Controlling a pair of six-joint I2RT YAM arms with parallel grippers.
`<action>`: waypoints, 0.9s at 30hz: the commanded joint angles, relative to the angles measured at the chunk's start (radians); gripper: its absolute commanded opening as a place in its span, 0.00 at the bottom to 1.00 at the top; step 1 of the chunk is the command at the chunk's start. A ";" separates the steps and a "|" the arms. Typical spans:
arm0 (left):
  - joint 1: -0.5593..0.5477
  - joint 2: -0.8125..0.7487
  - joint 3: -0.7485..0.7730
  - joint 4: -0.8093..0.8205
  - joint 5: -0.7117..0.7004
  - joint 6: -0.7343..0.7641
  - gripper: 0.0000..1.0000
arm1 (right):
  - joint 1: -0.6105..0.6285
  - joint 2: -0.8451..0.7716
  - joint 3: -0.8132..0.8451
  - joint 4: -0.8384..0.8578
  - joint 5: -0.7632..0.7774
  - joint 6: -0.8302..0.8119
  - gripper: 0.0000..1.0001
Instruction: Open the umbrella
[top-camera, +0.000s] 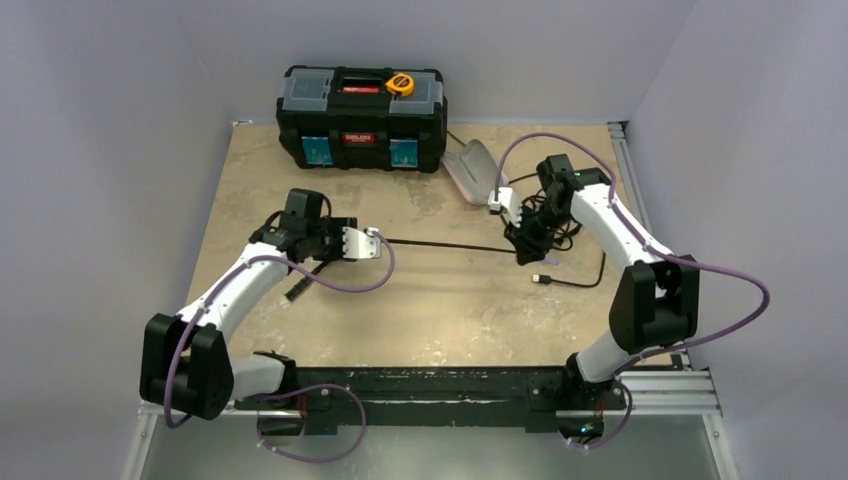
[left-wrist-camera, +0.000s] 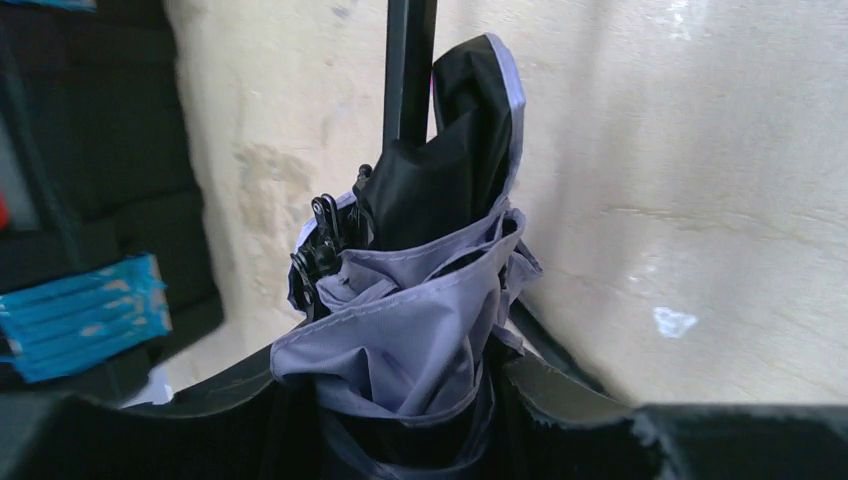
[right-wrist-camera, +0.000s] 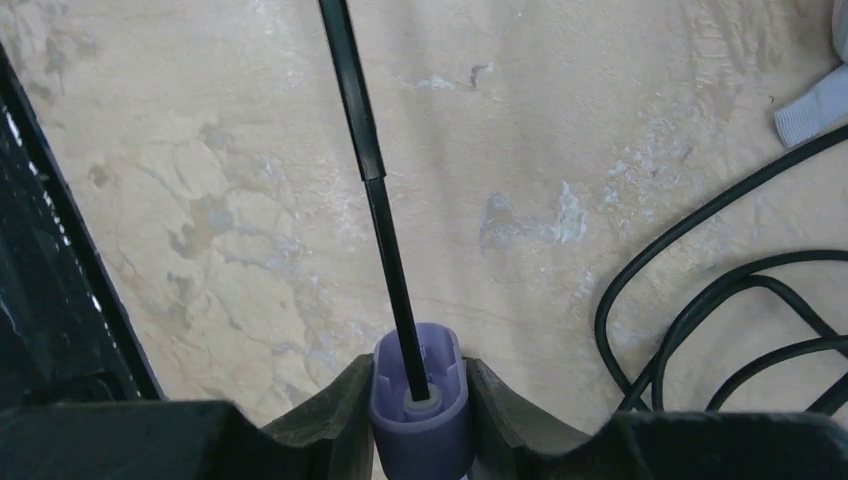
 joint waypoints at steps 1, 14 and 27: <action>0.171 -0.057 0.043 0.006 -0.090 0.161 0.00 | -0.092 -0.075 -0.002 -0.135 0.312 -0.192 0.00; 0.082 -0.070 0.172 0.077 -0.011 0.165 0.00 | 0.103 -0.057 0.261 -0.243 -0.051 -0.003 0.84; -0.104 -0.074 0.190 0.167 -0.093 0.238 0.00 | 0.293 -0.006 0.477 0.070 -0.303 0.519 0.99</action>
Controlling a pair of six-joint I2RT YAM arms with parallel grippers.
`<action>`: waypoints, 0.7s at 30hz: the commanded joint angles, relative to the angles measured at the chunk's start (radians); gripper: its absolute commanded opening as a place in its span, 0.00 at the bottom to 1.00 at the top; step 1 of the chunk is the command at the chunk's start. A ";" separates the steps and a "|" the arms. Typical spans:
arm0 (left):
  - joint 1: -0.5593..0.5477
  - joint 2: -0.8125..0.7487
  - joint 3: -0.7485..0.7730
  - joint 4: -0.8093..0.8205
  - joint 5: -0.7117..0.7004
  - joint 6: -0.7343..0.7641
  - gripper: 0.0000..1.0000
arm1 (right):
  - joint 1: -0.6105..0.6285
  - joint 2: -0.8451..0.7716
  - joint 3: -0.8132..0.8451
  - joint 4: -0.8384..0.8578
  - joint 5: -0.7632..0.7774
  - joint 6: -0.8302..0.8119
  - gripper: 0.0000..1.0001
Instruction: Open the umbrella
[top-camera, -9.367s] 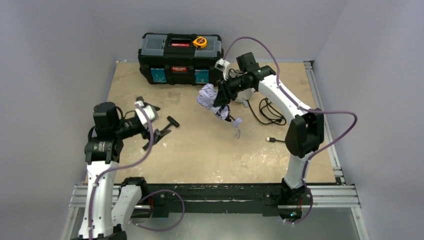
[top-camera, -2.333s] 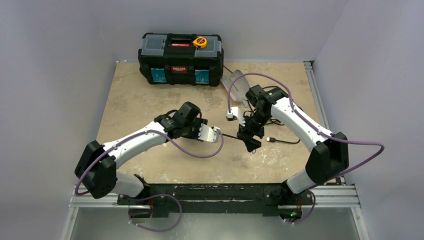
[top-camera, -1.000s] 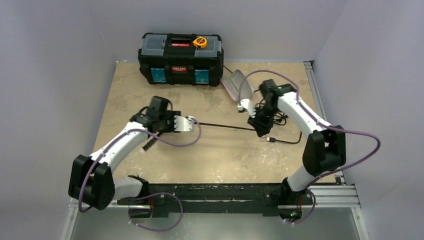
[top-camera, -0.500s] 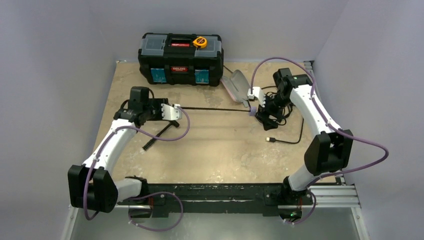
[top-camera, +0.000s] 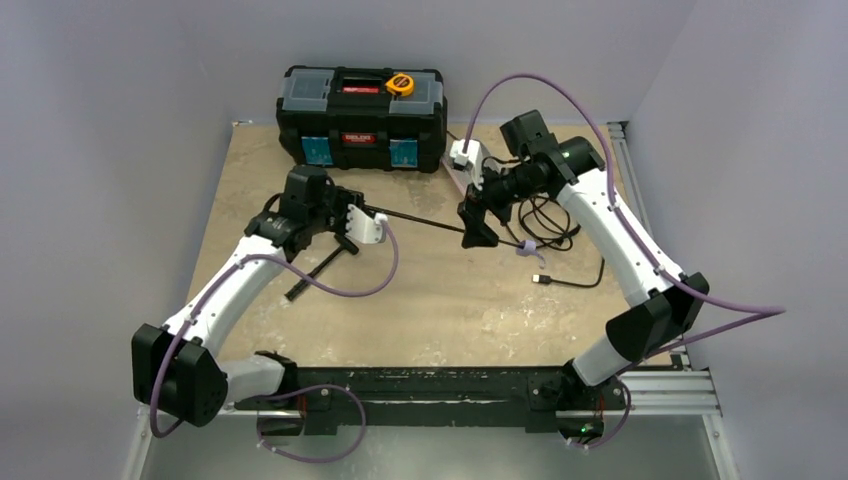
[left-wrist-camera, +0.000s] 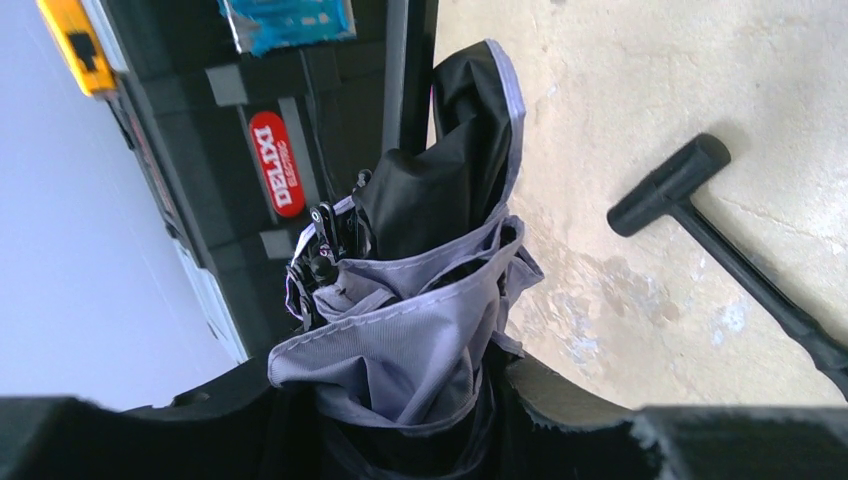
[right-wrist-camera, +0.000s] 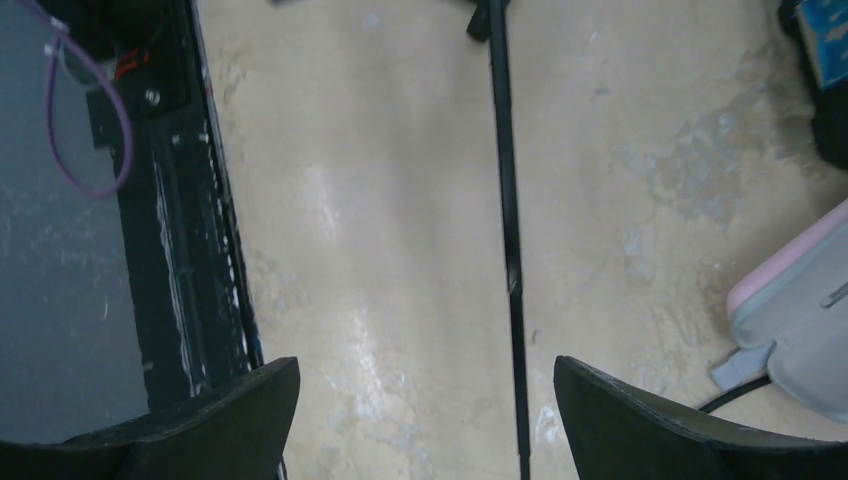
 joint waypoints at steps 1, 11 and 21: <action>-0.056 -0.050 0.016 0.137 -0.022 0.045 0.00 | 0.032 0.028 0.039 0.202 -0.094 0.217 0.98; -0.180 -0.145 -0.074 0.365 -0.012 0.167 0.00 | 0.106 0.180 0.032 0.388 -0.096 0.383 0.84; -0.245 -0.202 -0.109 0.387 -0.010 0.231 0.00 | 0.148 0.210 0.036 0.545 -0.206 0.555 0.31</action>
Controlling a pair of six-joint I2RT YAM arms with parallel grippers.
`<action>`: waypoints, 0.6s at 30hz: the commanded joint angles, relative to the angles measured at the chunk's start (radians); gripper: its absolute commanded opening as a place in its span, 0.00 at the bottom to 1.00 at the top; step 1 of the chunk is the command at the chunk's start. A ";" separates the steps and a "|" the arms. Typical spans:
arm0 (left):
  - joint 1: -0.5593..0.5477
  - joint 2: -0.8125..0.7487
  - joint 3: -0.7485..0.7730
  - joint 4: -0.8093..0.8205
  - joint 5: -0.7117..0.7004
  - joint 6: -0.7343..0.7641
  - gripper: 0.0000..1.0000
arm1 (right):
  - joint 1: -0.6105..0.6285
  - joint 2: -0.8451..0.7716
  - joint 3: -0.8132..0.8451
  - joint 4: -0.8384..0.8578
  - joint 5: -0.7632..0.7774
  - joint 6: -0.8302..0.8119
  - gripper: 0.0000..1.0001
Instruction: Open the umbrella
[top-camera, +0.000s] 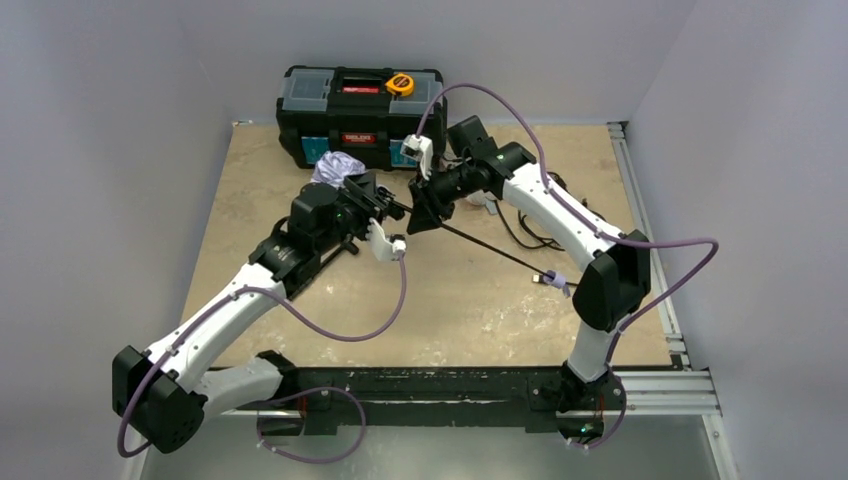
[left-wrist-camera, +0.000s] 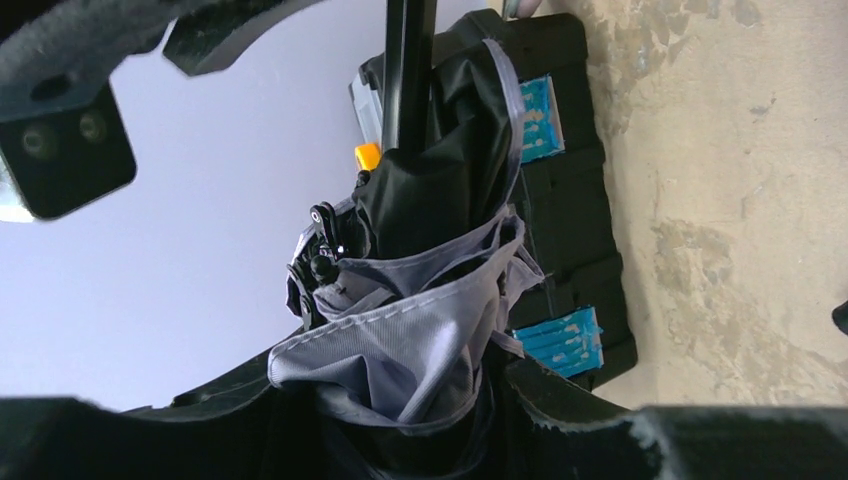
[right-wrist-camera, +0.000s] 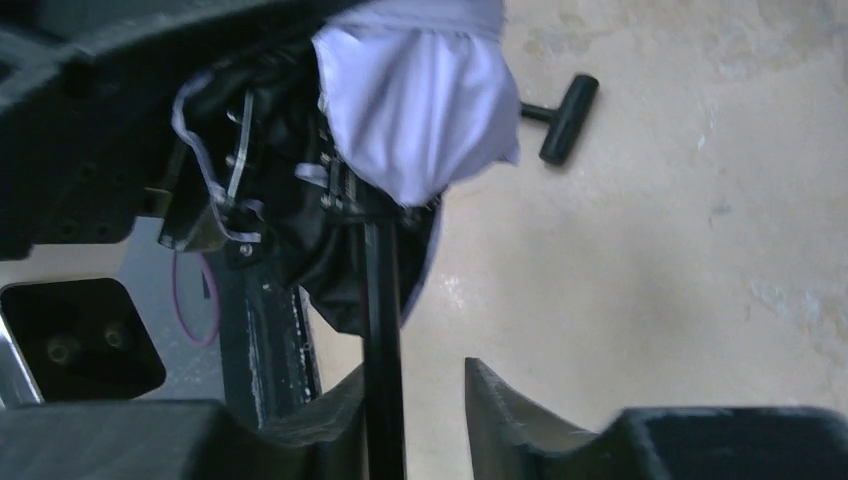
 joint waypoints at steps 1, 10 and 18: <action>-0.018 -0.072 -0.031 0.101 0.045 0.077 0.00 | 0.035 -0.020 0.022 0.137 -0.068 0.121 0.22; 0.041 -0.214 0.101 -0.171 0.110 -0.435 0.95 | -0.025 -0.178 -0.130 0.312 -0.004 0.212 0.00; 0.192 -0.373 0.262 -0.434 0.396 -1.164 1.00 | -0.073 -0.301 -0.246 0.523 -0.091 0.319 0.00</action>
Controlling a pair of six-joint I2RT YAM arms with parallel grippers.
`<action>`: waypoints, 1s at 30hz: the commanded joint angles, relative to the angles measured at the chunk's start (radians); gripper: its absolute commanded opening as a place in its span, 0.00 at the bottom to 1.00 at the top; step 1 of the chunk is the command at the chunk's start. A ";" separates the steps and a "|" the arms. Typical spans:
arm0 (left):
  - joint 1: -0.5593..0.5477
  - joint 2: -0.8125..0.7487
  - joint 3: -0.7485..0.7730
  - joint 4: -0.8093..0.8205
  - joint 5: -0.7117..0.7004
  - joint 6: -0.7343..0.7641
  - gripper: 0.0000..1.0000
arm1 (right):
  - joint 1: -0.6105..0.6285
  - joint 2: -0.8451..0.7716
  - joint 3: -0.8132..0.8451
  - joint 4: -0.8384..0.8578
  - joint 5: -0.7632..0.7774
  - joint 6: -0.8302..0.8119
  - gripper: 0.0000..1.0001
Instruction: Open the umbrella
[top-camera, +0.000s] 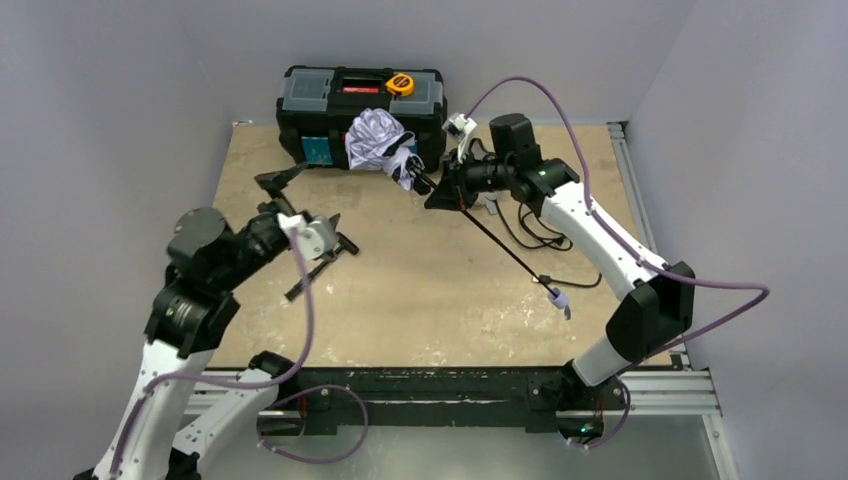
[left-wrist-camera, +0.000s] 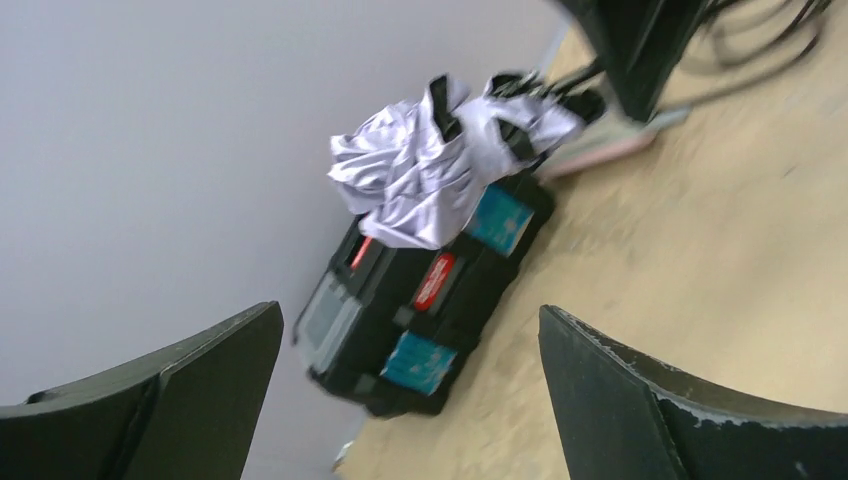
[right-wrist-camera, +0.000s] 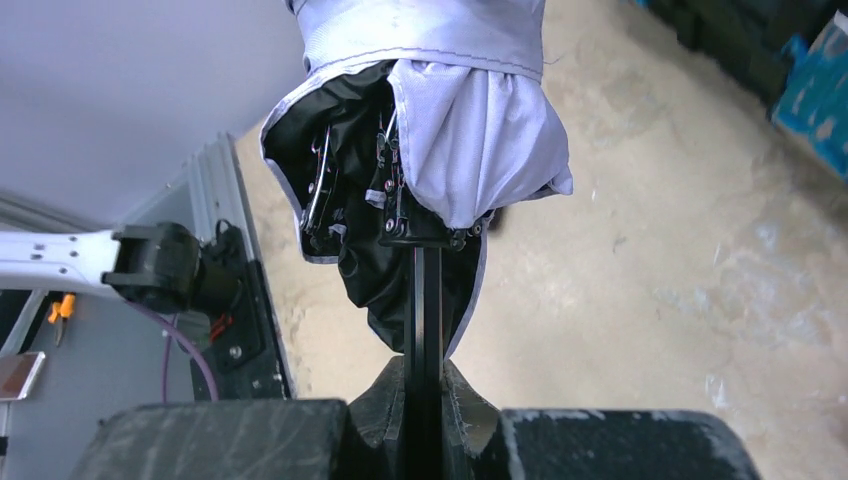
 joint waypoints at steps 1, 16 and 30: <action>0.019 -0.025 0.087 -0.157 0.171 -0.540 0.99 | 0.010 -0.098 -0.013 0.208 -0.109 0.046 0.00; 0.119 0.161 0.389 -0.387 0.504 -0.333 0.82 | 0.167 -0.316 -0.189 0.162 0.543 -0.441 0.00; 0.120 0.496 0.696 -0.686 0.528 -0.608 1.00 | 0.291 -0.670 -0.674 0.716 0.799 -1.228 0.00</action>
